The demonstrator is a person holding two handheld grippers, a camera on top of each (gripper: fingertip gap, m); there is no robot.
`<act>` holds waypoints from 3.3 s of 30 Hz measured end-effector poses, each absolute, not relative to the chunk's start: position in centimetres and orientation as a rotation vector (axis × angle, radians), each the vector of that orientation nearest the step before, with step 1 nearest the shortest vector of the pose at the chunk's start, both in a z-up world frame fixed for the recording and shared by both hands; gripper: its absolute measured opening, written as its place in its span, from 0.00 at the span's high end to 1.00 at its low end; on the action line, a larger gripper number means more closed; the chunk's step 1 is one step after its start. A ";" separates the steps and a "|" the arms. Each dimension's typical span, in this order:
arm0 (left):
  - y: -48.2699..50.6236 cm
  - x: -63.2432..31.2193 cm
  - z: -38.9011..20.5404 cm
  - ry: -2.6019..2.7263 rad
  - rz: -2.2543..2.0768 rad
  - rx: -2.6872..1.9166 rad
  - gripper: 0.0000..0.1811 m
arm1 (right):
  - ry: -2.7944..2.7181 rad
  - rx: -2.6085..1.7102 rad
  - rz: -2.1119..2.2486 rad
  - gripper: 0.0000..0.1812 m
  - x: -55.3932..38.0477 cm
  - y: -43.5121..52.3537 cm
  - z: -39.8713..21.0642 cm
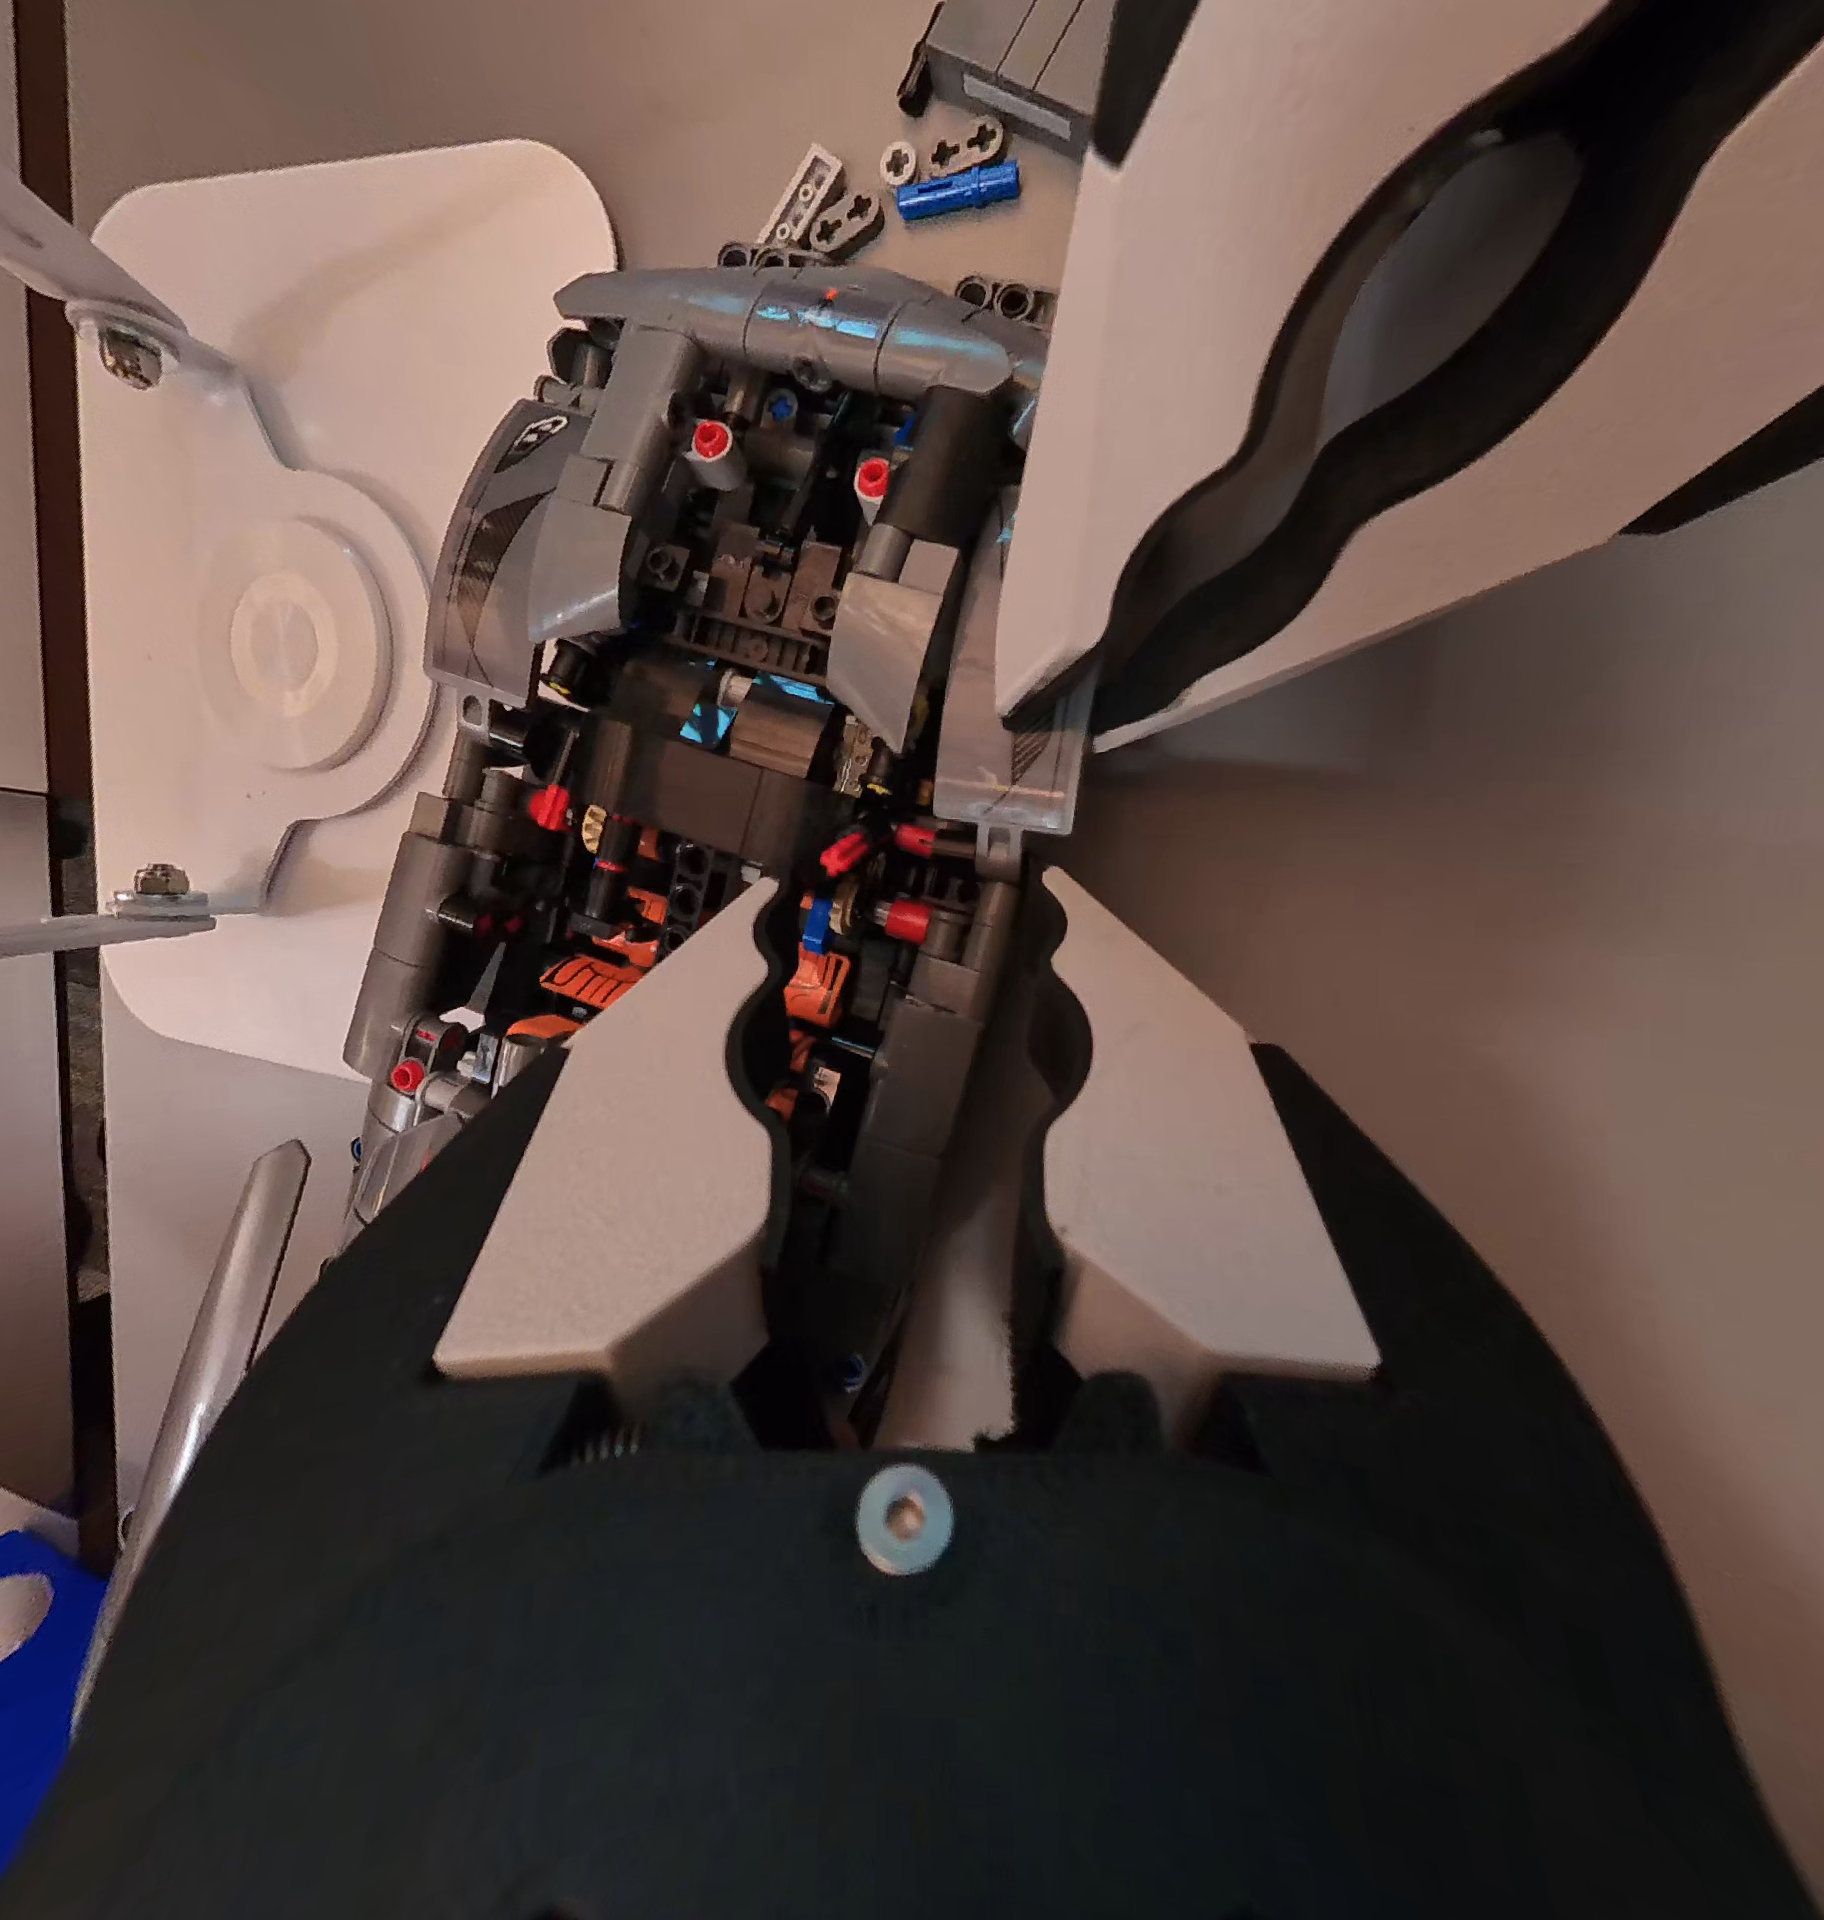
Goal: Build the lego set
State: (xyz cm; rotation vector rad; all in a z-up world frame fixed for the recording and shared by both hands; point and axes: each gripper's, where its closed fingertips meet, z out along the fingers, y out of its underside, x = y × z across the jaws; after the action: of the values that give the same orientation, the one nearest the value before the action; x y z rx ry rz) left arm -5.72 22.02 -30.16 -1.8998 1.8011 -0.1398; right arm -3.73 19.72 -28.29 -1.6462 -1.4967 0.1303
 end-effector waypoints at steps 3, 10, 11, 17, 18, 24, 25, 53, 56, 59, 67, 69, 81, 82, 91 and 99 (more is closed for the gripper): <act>21.9 -5.6 -30.1 1.803 -0.146 -1.896 0.79 | -1.488 -1.664 0.138 0.96 -3.6 19.7 -28.3; 21.8 -5.5 -30.2 1.806 -0.144 -1.893 0.79 | -1.486 -1.679 0.169 0.96 -3.5 19.5 -28.3; 21.8 -5.5 -30.2 1.806 -0.140 -1.894 0.80 | -1.486 -1.680 0.172 0.96 -3.6 19.5 -28.3; 21.6 -5.1 -30.2 1.796 -0.163 -1.897 0.80 | -1.508 -1.667 0.163 0.94 -4.3 19.4 -28.3; 21.6 -5.0 -30.2 1.796 -0.159 -1.894 0.81 | -1.513 -1.667 0.154 0.94 -4.3 19.5 -28.3; 21.4 -4.8 -30.1 1.790 -0.186 -1.898 0.82 | -1.527 -1.665 0.126 0.96 -4.1 19.4 -28.5; 21.3 -4.9 -29.9 1.798 -0.190 -1.893 0.82 | -1.525 -1.664 0.123 0.97 -4.0 19.4 -28.5; 28.4 -6.3 -29.3 1.939 0.082 -2.145 0.52 | -1.516 -1.641 0.245 1.00 -3.7 18.5 -28.2; 28.7 -6.7 -30.3 1.995 0.103 -2.180 0.51 | -1.516 -1.632 0.257 1.00 -3.8 18.4 -28.0; 28.7 -7.3 -30.5 2.017 0.100 -2.264 0.50 | -1.518 -1.631 0.262 1.00 -3.9 18.3 -28.0; 27.8 -9.9 -31.6 2.025 0.155 -2.529 0.42 | -1.527 -1.645 0.243 1.00 -3.7 18.4 -28.7; 27.8 -10.4 -31.5 2.017 0.194 -2.567 0.42 | -1.516 -1.657 0.240 1.00 -3.5 18.5 -28.7; 25.6 -13.3 -31.5 2.007 0.304 -2.740 0.43 | -1.594 -1.605 0.223 1.00 -4.1 17.1 -29.2; 25.2 -13.6 -31.5 2.002 0.314 -2.763 0.43 | -1.609 -1.597 0.213 1.00 -4.3 16.9 -29.3; 21.6 -16.2 -31.4 1.849 0.327 -2.996 0.43 | -1.687 -1.542 0.194 1.00 -4.6 15.4 -29.9; 17.8 -17.3 -31.4 1.567 0.363 -3.262 0.43 | -1.727 -1.513 0.197 1.00 -4.3 14.5 -30.1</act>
State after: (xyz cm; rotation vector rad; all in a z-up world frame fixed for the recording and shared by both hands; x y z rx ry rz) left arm -17.30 17.77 -31.37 -3.2622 1.5673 0.3633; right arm -4.33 14.49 -30.07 -1.5127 -1.7272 0.1974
